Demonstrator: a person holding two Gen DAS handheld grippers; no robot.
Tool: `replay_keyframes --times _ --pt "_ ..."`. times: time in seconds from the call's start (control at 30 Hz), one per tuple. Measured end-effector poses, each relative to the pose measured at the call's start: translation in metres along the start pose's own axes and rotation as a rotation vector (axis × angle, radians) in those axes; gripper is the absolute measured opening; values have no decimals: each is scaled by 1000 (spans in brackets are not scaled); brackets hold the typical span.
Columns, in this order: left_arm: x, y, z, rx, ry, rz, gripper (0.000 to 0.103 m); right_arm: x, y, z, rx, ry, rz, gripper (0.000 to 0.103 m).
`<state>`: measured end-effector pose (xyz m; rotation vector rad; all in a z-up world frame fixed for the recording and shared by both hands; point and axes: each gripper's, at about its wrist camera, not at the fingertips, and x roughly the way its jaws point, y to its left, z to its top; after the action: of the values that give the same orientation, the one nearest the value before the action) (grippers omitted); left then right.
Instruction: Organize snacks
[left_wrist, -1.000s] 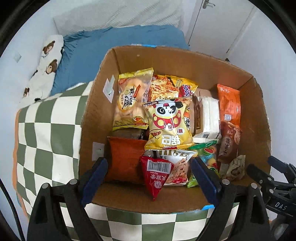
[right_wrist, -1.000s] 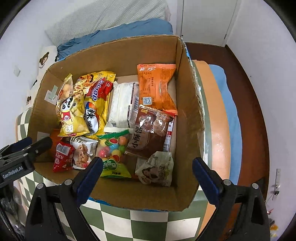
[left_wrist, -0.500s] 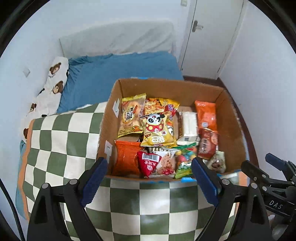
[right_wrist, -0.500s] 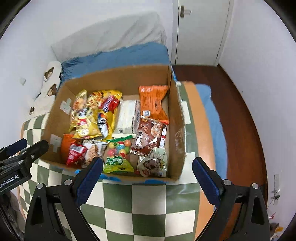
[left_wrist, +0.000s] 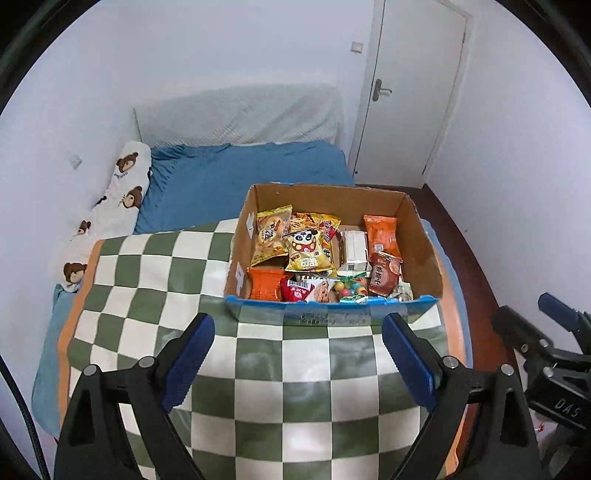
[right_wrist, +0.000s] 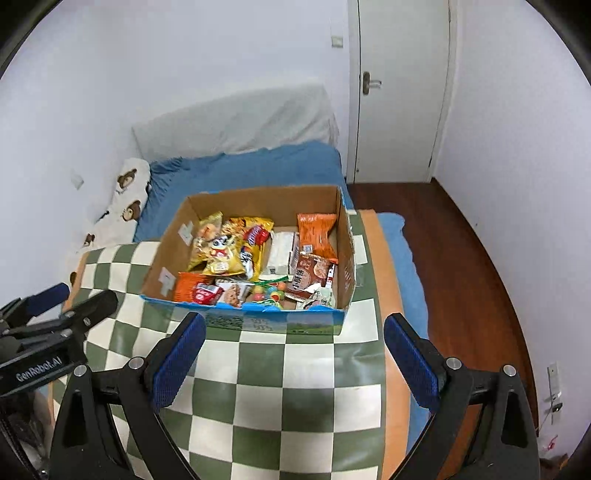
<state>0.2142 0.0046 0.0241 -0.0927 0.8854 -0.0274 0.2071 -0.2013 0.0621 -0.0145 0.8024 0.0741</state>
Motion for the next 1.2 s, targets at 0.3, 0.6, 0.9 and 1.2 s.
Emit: replay_keyframes --times 0.3,0.6,0.9,1.2 --pt "-63 -1 -19 31 -114 39 103 -71 7 -15 -4 -89 23 101" --pt "-99 2 -29 14 -169 42 103 -108 15 -27 -26 -131 32 102" --pt "-94 -2 -34 5 -151 39 103 -112 12 -32 -35 -122 20 102" --pt "-56 -3 -23 -15 -118 64 103 -83 6 -18 -27 -118 -18 102"
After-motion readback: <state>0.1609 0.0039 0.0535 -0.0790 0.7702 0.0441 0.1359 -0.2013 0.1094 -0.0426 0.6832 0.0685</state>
